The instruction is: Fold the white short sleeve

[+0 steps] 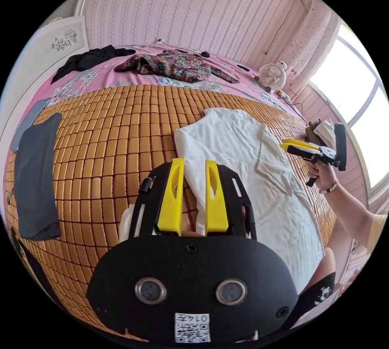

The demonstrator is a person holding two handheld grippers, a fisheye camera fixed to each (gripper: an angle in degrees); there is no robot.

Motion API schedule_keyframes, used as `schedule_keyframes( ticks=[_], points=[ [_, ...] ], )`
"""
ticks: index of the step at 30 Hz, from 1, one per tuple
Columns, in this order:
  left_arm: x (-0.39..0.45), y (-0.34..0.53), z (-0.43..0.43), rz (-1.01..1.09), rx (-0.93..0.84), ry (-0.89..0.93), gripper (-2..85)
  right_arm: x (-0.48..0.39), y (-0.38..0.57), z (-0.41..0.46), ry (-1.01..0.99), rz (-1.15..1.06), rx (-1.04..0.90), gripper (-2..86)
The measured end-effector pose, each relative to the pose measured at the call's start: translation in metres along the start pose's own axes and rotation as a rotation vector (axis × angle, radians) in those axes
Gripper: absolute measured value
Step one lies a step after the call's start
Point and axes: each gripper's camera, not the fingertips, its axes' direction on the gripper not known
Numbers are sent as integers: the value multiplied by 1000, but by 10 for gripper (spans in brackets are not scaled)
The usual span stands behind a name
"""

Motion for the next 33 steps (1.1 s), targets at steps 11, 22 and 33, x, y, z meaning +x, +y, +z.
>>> schedule_keyframes(
  ticks=[11,22,33],
  points=[
    [-25,-48,38,-71,-100,-18,12,94,-22,10,-97,327,29,13],
    [-5,-55,-59,44,154,74,-9,93,-7,-76,-252,257,198,7],
    [-6,202,-177,44,-29,397,5,36,199,-176,-385,131,41,33]
  ],
)
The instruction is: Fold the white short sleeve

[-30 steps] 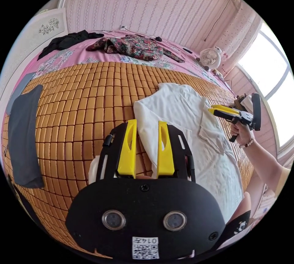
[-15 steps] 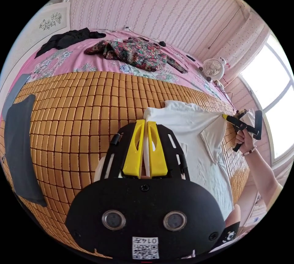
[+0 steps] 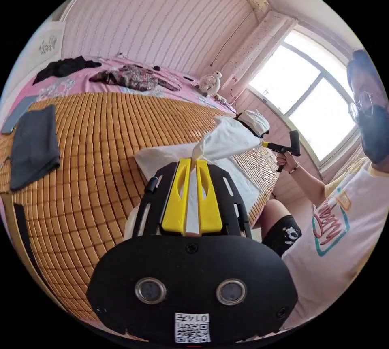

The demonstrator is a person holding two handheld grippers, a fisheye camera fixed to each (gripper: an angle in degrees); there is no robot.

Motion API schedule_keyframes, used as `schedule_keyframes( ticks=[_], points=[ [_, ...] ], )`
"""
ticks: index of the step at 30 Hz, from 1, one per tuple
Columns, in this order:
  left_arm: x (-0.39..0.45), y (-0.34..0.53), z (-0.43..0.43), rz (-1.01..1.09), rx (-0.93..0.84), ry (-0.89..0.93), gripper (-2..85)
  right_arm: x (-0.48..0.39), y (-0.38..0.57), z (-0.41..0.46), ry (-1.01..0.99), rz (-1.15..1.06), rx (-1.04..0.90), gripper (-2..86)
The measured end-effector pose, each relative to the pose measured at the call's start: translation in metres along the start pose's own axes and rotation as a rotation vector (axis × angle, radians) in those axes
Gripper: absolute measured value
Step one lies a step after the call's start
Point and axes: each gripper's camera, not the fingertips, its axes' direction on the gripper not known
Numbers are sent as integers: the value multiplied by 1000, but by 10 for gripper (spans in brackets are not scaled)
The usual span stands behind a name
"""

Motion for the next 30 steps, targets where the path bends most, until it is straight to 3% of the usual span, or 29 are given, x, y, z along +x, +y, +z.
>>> schedule_keyframes(
  ticks=[2,6,16,21,30],
  points=[
    [-7,53,6,-116,-91,-9,6,2,56,17,56,120,-155,48],
    [1,105,4,-184,-163,-119,-1,-6,93,30,60,208,-196,57],
    [56,59,101,41,-194,-23,34,-68,16,130,15,-17,-192,71],
    [55,66,168,42,-396,-8,34,-68,0,177,-83,-56,-393,58],
    [87,120,152,214,-501,26,38,-105,20,155,-43,-248,-609,53]
  ],
)
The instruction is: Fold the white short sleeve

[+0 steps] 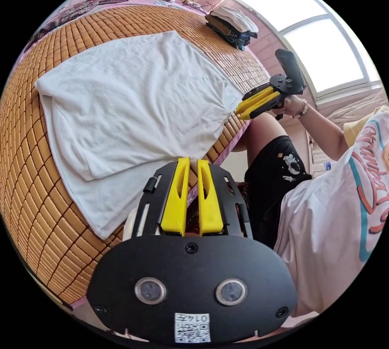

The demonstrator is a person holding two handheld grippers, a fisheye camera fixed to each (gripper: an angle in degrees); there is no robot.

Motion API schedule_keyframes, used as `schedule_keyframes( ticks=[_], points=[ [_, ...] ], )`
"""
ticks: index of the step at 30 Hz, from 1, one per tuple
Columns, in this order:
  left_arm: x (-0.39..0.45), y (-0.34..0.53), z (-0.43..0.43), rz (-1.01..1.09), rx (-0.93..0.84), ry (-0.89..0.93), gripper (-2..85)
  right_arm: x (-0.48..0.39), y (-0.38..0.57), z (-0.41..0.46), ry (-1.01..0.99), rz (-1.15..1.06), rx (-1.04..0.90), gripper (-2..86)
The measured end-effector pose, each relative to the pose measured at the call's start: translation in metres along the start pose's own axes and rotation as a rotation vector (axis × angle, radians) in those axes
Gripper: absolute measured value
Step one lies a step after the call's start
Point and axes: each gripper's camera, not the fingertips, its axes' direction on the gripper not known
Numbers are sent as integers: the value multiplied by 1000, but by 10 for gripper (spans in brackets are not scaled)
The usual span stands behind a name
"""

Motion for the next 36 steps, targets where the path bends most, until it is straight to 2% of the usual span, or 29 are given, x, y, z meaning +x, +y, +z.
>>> schedule_keyframes(
  ticks=[3,5,7,9,11,13,15,17,19,20,23,25,27,30,32,36],
  points=[
    [12,-3,-1,34,87,-57,33,-3,-26,-20,80,-2,83,47],
    [20,-11,6,49,134,-83,22,0,-70,-31,243,40,163,25],
    [25,-21,22,61,138,-18,11,4,-111,-33,360,73,206,11],
    [35,-32,48,90,117,12,-2,8,-154,-29,366,41,201,4],
    [42,-33,70,116,79,-60,-7,10,-205,-23,343,3,187,0],
    [44,-30,91,131,22,-106,-9,12,-237,-7,390,-27,101,-3],
    [40,-18,97,105,76,-78,-9,19,-263,28,454,-56,-149,-6],
    [37,-11,102,102,80,-49,-10,13,-283,27,462,-143,-268,-5],
    [38,-6,108,115,84,-42,-10,9,-294,22,494,-167,-298,-5],
    [40,-2,111,130,88,-51,-10,8,-300,17,530,-174,-249,-5],
    [44,8,119,145,101,-70,-10,21,-308,27,503,-139,-282,-4],
    [44,13,124,144,110,-72,-10,29,-306,22,453,-95,-281,-4],
    [48,22,130,167,127,-91,-9,36,-291,7,420,-40,-188,-4],
    [59,34,134,228,148,-113,-7,39,-230,-29,292,48,54,-2],
    [67,41,133,276,173,-94,-3,42,-153,-50,248,147,213,1],
    [85,53,131,384,283,-14,47,56,-25,-51,307,452,273,19]
  ],
)
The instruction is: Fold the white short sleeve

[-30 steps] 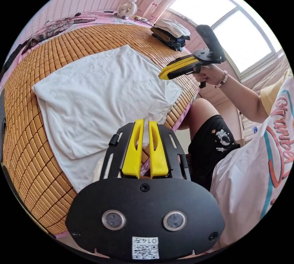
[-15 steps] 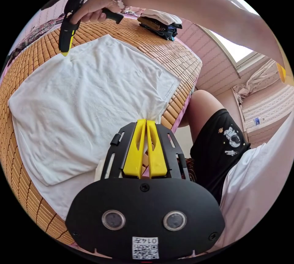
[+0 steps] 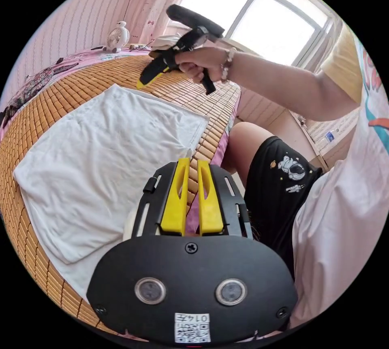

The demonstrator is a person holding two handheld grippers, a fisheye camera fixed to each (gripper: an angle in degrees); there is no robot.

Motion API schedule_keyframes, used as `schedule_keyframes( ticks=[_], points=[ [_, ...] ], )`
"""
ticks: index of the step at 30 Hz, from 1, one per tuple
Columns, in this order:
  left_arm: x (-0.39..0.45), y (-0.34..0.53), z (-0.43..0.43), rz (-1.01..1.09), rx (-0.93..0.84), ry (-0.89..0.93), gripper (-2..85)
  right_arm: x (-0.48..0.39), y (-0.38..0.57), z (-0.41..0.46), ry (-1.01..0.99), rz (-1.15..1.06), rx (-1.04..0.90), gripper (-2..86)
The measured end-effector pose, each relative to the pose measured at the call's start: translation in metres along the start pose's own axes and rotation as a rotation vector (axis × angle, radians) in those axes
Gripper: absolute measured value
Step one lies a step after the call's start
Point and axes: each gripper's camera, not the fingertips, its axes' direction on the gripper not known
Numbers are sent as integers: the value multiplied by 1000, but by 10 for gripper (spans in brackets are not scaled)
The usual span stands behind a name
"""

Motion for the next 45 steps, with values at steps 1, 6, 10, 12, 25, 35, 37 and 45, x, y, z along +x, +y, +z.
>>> schedule_keyframes(
  ticks=[1,6,10,12,25,35,37,45],
  points=[
    [3,0,0,14,18,3,55,18,32,-2,22,69,-25,32],
    [20,-16,16,67,64,-51,114,65,119,-2,12,234,-70,80],
    [27,-33,39,97,27,-90,138,83,149,6,-73,218,-96,30],
    [28,-46,56,109,-11,-70,156,92,158,2,-143,224,-70,20],
    [-2,-98,131,-141,-178,-110,136,139,202,-13,-691,322,284,12],
    [41,-42,80,77,-243,-47,-3,179,241,12,-484,477,228,74],
    [52,-26,66,101,-262,-40,-4,176,242,22,-493,509,251,91],
    [73,4,15,106,-240,-38,-5,147,233,37,-392,539,359,47]
  ],
)
